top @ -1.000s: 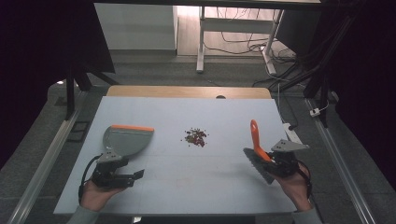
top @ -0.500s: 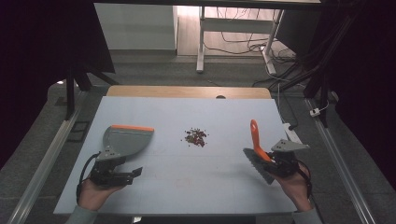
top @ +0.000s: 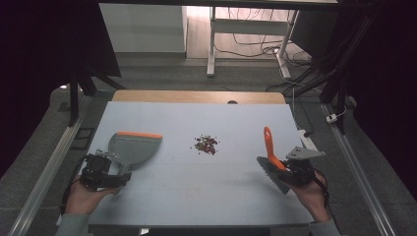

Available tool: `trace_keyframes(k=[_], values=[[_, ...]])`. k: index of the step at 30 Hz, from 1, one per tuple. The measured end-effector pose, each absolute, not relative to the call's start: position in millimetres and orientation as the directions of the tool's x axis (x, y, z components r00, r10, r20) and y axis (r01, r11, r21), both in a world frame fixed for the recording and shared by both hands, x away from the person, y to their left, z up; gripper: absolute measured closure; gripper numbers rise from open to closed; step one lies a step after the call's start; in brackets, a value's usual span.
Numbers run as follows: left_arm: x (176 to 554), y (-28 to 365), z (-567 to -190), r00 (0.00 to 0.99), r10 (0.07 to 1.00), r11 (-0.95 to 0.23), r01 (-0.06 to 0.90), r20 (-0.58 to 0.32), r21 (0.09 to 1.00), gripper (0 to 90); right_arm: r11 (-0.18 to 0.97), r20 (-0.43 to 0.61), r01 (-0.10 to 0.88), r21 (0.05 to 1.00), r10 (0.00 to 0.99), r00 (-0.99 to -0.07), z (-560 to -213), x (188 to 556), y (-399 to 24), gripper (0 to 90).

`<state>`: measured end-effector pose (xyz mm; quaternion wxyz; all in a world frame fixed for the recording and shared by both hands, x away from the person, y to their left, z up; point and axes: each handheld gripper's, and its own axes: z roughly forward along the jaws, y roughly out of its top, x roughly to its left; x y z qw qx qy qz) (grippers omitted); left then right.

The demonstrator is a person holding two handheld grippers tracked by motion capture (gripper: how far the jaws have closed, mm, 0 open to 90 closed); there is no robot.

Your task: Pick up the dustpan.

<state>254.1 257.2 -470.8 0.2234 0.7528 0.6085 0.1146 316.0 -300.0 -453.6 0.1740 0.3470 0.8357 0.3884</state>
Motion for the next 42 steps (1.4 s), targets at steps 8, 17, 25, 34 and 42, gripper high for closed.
trace_keyframes(k=[8, 17, 25, 34, 42], values=[[278, 260, -492, 0.214, 0.961, -0.117, 0.889, -0.176, 0.443, 17.8, 0.473, -0.036, 0.441, 0.763, 0.712, -0.702, -454, 316, -297, 70.7], [305, 262, -515, 0.170, 0.966, -0.087, 0.924, -0.197, 0.373, 30.7, 0.469, -0.042, 0.444, 0.764, 0.722, -0.691, -452, 313, -299, 70.7], [311, 265, -520, 0.155, 0.967, -0.068, 0.922, -0.202, 0.381, 44.0, 0.453, -0.030, 0.454, 0.767, 0.733, -0.680, -452, 314, -301, 70.7], [309, 271, -521, 0.182, 0.959, -0.077, 0.906, -0.219, 0.417, 61.3, 0.466, -0.027, 0.456, 0.758, 0.721, -0.692, -452, 316, -296, 70.7], [303, 275, -513, 0.232, 0.946, -0.093, 0.864, -0.227, 0.494, 61.5, 0.463, -0.021, 0.465, 0.754, 0.725, -0.688, -451, 316, -294, 70.8]])
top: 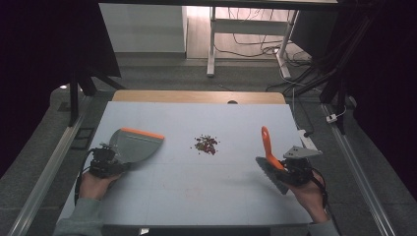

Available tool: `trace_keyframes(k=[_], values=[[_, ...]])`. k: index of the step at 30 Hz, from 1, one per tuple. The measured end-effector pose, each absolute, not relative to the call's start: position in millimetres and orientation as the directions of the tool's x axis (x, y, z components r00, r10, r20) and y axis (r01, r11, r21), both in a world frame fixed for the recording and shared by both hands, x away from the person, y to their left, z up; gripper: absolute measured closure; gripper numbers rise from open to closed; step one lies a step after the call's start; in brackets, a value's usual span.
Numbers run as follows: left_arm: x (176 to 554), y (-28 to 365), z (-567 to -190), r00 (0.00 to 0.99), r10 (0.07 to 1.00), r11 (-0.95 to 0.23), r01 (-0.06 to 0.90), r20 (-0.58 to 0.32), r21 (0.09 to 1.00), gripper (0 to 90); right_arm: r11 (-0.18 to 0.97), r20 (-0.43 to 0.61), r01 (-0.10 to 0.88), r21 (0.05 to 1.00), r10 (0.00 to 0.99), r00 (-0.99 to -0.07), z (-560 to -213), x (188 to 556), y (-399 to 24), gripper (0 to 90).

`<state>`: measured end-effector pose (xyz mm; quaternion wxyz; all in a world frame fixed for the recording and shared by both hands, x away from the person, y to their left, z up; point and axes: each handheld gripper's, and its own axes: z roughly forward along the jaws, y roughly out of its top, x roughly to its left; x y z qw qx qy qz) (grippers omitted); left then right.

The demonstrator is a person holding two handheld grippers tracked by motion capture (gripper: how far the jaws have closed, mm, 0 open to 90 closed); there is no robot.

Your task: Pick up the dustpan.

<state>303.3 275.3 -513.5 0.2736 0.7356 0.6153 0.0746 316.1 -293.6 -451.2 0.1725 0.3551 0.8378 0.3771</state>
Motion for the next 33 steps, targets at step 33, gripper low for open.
trace_keyframes(k=[33], values=[[275, 258, -485, 0.649, 0.710, -0.352, 0.664, -0.274, 0.660, 61.5, 0.487, -0.035, 0.460, 0.742, 0.714, -0.699, -453, 326, -278, 70.7]])
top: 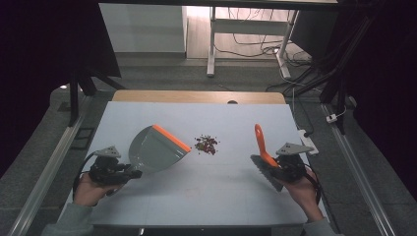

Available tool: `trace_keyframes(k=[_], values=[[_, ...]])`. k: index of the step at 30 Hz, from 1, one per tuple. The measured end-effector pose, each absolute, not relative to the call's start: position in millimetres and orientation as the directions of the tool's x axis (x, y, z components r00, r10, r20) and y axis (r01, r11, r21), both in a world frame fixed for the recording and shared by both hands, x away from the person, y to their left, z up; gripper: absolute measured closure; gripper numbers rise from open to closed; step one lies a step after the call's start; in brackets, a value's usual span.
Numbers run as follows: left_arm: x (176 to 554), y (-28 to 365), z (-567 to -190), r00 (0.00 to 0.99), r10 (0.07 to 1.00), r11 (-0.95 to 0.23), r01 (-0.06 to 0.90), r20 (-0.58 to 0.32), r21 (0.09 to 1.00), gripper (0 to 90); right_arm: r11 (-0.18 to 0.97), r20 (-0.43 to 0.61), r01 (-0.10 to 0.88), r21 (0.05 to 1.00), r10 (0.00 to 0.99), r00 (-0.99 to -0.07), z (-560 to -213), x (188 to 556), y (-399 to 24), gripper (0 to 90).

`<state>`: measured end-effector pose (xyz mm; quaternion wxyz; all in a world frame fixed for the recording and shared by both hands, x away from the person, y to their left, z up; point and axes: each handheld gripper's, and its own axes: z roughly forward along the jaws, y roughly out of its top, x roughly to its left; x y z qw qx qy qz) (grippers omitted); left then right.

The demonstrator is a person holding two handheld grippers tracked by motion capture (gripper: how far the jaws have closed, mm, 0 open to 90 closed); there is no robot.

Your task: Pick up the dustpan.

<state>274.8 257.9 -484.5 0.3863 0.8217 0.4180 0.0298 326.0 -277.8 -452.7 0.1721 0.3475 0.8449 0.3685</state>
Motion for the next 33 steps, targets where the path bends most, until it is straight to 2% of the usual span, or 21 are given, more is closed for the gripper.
trace_keyframes(k=[6, 21, 33], values=[[279, 252, -484, 0.676, 0.674, -0.364, 0.655, -0.298, 0.662, 61.5, 0.485, -0.027, 0.470, 0.738, 0.716, -0.697, -454, 327, -278, 70.7], [273, 221, -477, 0.778, 0.561, -0.481, 0.585, -0.284, 0.653, 61.4, 0.481, -0.023, 0.473, 0.738, 0.719, -0.695, -452, 334, -276, 70.8], [281, 210, -479, 0.798, 0.539, -0.517, 0.566, -0.269, 0.642, 61.4, 0.483, -0.006, 0.482, 0.731, 0.711, -0.703, -457, 341, -271, 70.8]])
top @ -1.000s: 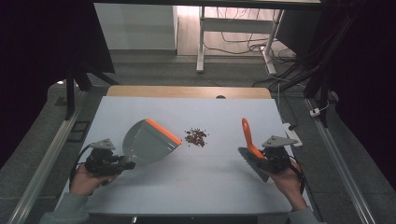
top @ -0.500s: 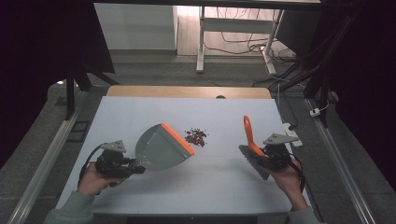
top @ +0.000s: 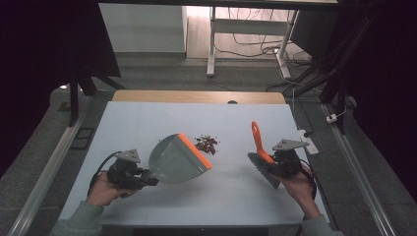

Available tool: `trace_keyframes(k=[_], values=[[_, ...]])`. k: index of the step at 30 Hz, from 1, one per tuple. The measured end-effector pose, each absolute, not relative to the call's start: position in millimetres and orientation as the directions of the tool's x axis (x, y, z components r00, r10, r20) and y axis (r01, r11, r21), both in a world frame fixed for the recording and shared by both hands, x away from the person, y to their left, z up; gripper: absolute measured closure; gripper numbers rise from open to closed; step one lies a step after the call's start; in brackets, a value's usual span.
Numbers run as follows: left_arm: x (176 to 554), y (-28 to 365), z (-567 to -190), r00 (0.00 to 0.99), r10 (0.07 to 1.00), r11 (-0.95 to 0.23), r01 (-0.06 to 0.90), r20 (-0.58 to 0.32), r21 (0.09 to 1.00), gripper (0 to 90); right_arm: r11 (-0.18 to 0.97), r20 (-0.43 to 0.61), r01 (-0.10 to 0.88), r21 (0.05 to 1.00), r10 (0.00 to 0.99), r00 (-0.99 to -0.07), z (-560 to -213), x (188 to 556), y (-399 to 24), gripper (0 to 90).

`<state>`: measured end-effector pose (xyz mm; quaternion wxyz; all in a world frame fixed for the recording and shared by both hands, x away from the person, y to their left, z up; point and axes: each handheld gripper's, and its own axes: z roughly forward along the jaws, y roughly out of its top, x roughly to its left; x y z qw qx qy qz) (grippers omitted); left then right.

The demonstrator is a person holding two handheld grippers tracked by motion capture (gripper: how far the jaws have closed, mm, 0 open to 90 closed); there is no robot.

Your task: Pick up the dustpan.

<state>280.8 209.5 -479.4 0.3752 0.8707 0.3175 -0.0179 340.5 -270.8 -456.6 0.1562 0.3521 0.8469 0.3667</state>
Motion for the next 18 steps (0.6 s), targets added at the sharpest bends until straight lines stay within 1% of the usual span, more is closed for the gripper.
trace_keyframes(k=[5, 10, 12, 15, 18], values=[[288, 197, -480, 0.833, 0.493, -0.567, 0.527, -0.252, 0.633, 61.4, 0.481, -0.002, 0.486, 0.730, 0.712, -0.702, -458, 340, -272, 70.7], [289, 186, -481, 0.848, 0.478, -0.614, 0.507, -0.226, 0.605, 61.4, 0.467, 0.010, 0.494, 0.733, 0.719, -0.695, -459, 341, -276, 70.8], [289, 186, -480, 0.845, 0.489, -0.626, 0.511, -0.214, 0.589, 61.5, 0.467, 0.009, 0.496, 0.732, 0.721, -0.693, -460, 341, -278, 70.7], [285, 192, -476, 0.829, 0.533, -0.640, 0.526, -0.169, 0.560, 61.4, 0.468, 0.008, 0.498, 0.730, 0.722, -0.692, -461, 341, -278, 70.8], [283, 200, -476, 0.813, 0.560, -0.641, 0.547, -0.159, 0.539, 61.5, 0.473, 0.005, 0.496, 0.728, 0.720, -0.694, -462, 342, -277, 70.8]])
